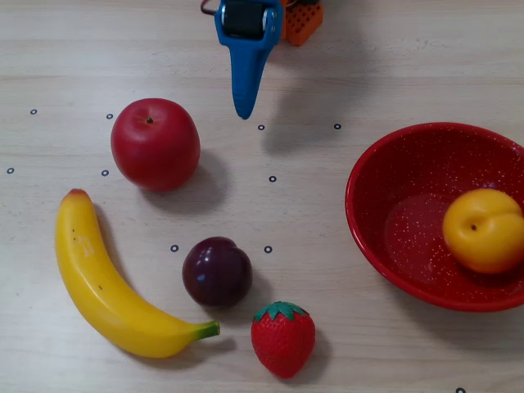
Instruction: Put the peach in the red bowl.
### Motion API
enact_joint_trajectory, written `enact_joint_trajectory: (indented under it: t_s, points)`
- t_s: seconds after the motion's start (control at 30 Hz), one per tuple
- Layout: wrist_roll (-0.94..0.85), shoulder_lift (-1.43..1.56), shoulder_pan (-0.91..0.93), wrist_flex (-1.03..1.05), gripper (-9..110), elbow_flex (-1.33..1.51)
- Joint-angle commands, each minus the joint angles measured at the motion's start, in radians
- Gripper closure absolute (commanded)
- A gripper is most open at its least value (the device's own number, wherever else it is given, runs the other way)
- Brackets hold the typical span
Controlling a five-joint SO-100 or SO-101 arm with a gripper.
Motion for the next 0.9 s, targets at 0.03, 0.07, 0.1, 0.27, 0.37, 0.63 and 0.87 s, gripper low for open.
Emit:
enact_joint_trajectory:
  t_s: [0.03,0.07,0.1,0.27,0.37,0.63,0.87]
  points:
    - [-0.057,0.008,0.028,0.014,101,0.008]
    - [-0.064,0.008,0.028,0.051,101,0.008]
    - [-0.074,0.008,0.029,0.069,101,0.008]
    - [-0.117,0.008,0.026,0.072,101,0.008]
    - [-0.1,0.008,0.034,0.081,101,0.008]
    - [-0.075,0.008,0.037,0.084,101,0.006]
    - [-0.075,0.006,0.037,0.084,101,0.006]
